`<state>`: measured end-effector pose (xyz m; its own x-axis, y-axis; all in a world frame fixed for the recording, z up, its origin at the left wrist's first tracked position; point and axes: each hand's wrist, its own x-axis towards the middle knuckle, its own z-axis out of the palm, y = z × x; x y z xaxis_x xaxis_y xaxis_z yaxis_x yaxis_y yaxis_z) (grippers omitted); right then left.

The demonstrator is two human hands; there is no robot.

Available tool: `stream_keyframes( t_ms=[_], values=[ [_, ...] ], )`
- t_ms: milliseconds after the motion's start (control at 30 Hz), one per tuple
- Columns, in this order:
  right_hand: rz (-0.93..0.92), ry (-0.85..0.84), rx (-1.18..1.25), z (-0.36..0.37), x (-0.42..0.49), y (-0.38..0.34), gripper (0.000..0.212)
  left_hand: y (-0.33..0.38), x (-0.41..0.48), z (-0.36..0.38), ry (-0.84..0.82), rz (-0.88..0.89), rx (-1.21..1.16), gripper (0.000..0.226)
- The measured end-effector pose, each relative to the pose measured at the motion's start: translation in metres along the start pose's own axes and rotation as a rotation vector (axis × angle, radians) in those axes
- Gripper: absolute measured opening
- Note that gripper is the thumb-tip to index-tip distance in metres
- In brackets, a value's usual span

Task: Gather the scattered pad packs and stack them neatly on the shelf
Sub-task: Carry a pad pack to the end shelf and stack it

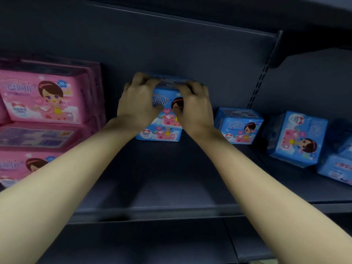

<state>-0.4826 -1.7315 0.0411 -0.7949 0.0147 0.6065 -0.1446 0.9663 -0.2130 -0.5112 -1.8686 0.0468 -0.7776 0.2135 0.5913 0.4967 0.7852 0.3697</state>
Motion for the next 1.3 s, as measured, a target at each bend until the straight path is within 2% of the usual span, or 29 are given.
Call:
stream_keyframes(
  t_ms=[367,900,1300],
  values=[
    [-0.067,0.018,-0.016,0.027,0.034,0.006,0.060,-0.021,0.026,0.014,0.039,-0.032,-0.004,0.062],
    [-0.047,0.072,0.023,0.044,0.055,0.019,0.055,-0.020,0.047,0.033,0.040,-0.043,0.015,0.057],
    [-0.021,0.007,-0.014,0.045,0.060,0.019,0.057,-0.019,0.049,0.041,0.013,-0.052,0.063,0.062]
  ],
)
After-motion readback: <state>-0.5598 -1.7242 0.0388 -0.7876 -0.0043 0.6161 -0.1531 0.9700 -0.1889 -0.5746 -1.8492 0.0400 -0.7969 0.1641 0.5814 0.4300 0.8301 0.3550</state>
